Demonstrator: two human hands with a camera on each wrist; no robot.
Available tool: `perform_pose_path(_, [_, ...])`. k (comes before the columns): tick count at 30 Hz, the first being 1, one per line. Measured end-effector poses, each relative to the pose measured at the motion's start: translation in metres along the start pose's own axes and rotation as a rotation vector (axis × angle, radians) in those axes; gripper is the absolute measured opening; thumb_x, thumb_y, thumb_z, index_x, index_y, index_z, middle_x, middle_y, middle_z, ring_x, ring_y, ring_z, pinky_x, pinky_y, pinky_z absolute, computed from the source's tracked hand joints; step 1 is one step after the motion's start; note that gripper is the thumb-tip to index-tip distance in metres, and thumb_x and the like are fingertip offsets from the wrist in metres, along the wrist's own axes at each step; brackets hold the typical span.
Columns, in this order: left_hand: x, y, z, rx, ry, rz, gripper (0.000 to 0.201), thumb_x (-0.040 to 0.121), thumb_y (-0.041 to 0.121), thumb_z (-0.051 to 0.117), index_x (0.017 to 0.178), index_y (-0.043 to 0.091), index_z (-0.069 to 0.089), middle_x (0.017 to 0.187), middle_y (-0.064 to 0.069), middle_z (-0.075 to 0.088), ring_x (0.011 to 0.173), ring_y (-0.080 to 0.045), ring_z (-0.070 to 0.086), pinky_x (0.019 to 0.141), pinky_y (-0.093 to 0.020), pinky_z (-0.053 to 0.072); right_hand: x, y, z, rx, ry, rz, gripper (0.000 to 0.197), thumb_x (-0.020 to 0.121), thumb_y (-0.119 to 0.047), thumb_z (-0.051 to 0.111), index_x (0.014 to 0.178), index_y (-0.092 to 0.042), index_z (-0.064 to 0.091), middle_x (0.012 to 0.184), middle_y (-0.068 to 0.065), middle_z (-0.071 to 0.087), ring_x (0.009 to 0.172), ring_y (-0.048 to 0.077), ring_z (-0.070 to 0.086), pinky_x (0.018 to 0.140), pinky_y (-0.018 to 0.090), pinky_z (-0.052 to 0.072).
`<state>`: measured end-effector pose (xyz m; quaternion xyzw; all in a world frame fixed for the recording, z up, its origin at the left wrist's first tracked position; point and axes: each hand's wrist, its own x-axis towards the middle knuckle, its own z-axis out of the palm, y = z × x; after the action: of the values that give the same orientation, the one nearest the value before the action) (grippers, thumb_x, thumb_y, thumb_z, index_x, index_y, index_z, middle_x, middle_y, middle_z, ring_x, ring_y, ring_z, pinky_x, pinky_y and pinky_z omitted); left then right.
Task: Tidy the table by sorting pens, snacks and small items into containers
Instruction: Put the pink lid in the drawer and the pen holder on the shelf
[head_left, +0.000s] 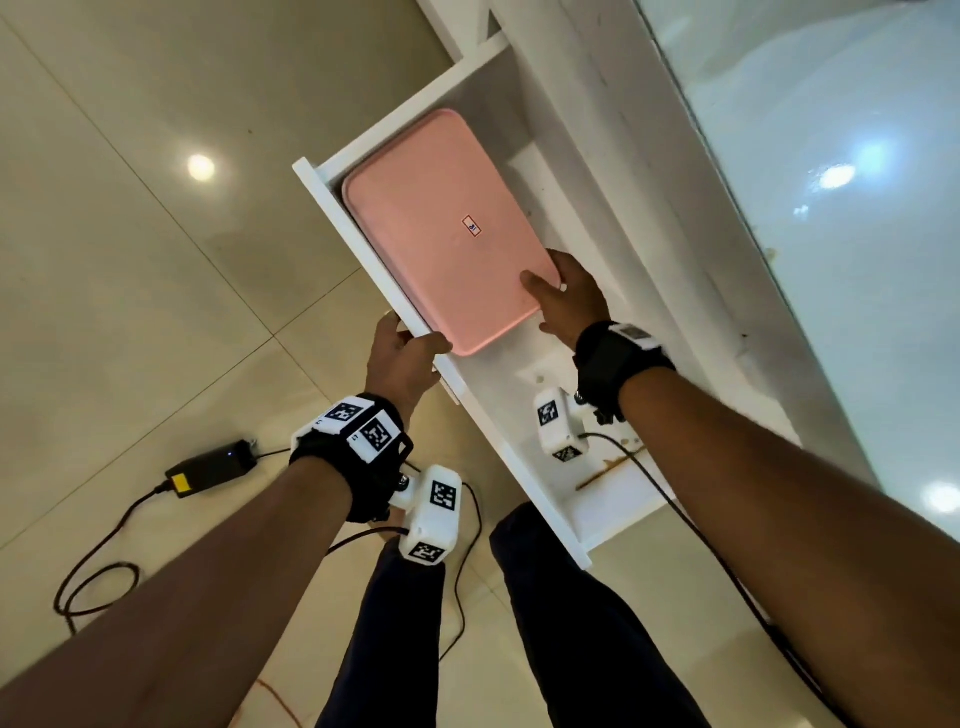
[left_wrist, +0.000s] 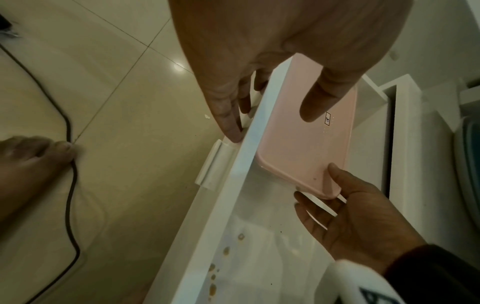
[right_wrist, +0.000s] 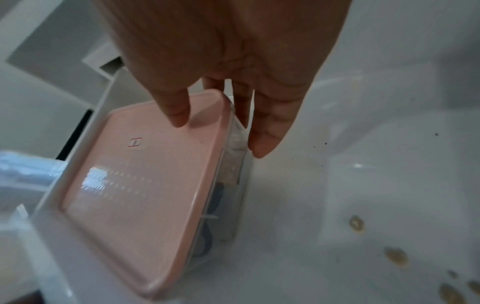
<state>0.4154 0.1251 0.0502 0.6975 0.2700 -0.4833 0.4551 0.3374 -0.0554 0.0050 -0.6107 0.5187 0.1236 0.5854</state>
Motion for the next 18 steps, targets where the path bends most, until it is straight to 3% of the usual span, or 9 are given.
perform_pose_path(3, [-0.004, 0.004, 0.002, -0.012, -0.017, -0.036, 0.076, 0.076, 0.008, 0.065, 0.144, 0.022, 0.033, 0.137, -0.007, 0.047, 0.122, -0.028, 0.051, 0.093, -0.04, 0.051, -0.031, -0.003, -0.011, -0.173, 0.102, -0.069, 0.043, 0.093, -0.028, 0.063, 0.134, -0.023, 0.054, 0.128, 0.002, 0.06, 0.116, 0.02, 0.057, 0.099, 0.033, 0.046])
perform_pose_path(6, [-0.007, 0.009, 0.002, -0.019, -0.037, -0.082, 0.073, 0.072, 0.009, 0.064, 0.139, 0.019, 0.038, 0.123, -0.007, 0.053, 0.116, -0.027, 0.053, 0.082, -0.037, 0.054, -0.087, -0.023, -0.029, -0.151, 0.115, -0.15, 0.028, 0.094, -0.028, 0.062, 0.122, -0.027, 0.063, 0.121, -0.008, 0.061, 0.097, 0.007, 0.063, 0.094, 0.029, 0.051])
perform_pose_path(9, [-0.016, 0.017, 0.003, -0.008, -0.073, -0.078, 0.023, 0.078, 0.003, 0.054, 0.096, 0.017, 0.052, 0.096, -0.002, 0.056, 0.098, -0.027, 0.054, 0.082, -0.039, 0.053, -0.153, -0.05, -0.059, -0.243, 0.189, -0.479, 0.024, 0.095, -0.026, 0.061, 0.118, -0.024, 0.067, 0.114, -0.011, 0.064, 0.094, 0.003, 0.062, 0.081, 0.026, 0.054])
perform_pose_path(12, [-0.02, 0.022, 0.007, -0.006, -0.089, -0.079, 0.015, 0.081, 0.002, 0.047, 0.077, 0.017, 0.046, 0.093, -0.002, 0.052, 0.095, -0.03, 0.053, 0.085, -0.042, 0.05, -0.195, -0.063, -0.096, -0.405, 0.405, -0.722, 0.031, 0.092, -0.025, 0.065, 0.122, -0.017, 0.066, 0.122, -0.003, 0.063, 0.114, 0.012, 0.056, 0.097, 0.021, 0.044])
perform_pose_path(13, [-0.02, 0.023, 0.008, -0.005, -0.092, -0.082, 0.014, 0.081, 0.003, 0.048, 0.076, 0.016, 0.045, 0.094, -0.003, 0.051, 0.095, -0.031, 0.053, 0.085, -0.042, 0.049, -0.2, -0.058, -0.109, -0.471, 0.459, -0.707, 0.039, 0.091, -0.028, 0.065, 0.127, -0.016, 0.063, 0.132, 0.001, 0.059, 0.123, 0.015, 0.052, 0.104, 0.023, 0.039])
perform_pose_path(15, [-0.02, 0.024, 0.015, -0.005, -0.1, -0.085, 0.015, 0.079, 0.005, 0.048, 0.072, 0.017, 0.044, 0.095, -0.003, 0.049, 0.095, -0.032, 0.052, 0.087, -0.044, 0.049, -0.201, -0.038, -0.136, -0.612, 0.48, -0.549, 0.06, 0.089, -0.038, 0.062, 0.143, -0.016, 0.047, 0.154, 0.006, 0.039, 0.144, 0.023, 0.032, 0.117, 0.038, 0.029])
perform_pose_path(17, [-0.02, 0.025, 0.022, 0.016, -0.098, -0.086, 0.015, 0.078, 0.005, 0.048, 0.069, 0.017, 0.044, 0.098, -0.002, 0.05, 0.098, -0.033, 0.055, 0.093, -0.046, 0.048, -0.201, -0.013, -0.158, -0.767, 0.422, -0.378, 0.079, 0.087, -0.047, 0.057, 0.155, -0.022, 0.024, 0.164, 0.004, 0.012, 0.151, 0.028, 0.011, 0.118, 0.054, 0.021])
perform_pose_path(18, [-0.019, 0.026, 0.025, 0.03, -0.108, -0.081, 0.014, 0.078, 0.006, 0.047, 0.069, 0.017, 0.044, 0.1, -0.002, 0.051, 0.1, -0.034, 0.057, 0.095, -0.048, 0.048, -0.201, -0.002, -0.167, -0.837, 0.392, -0.339, 0.086, 0.087, -0.049, 0.058, 0.157, -0.025, 0.015, 0.165, 0.003, 0.003, 0.152, 0.028, 0.005, 0.118, 0.057, 0.018])
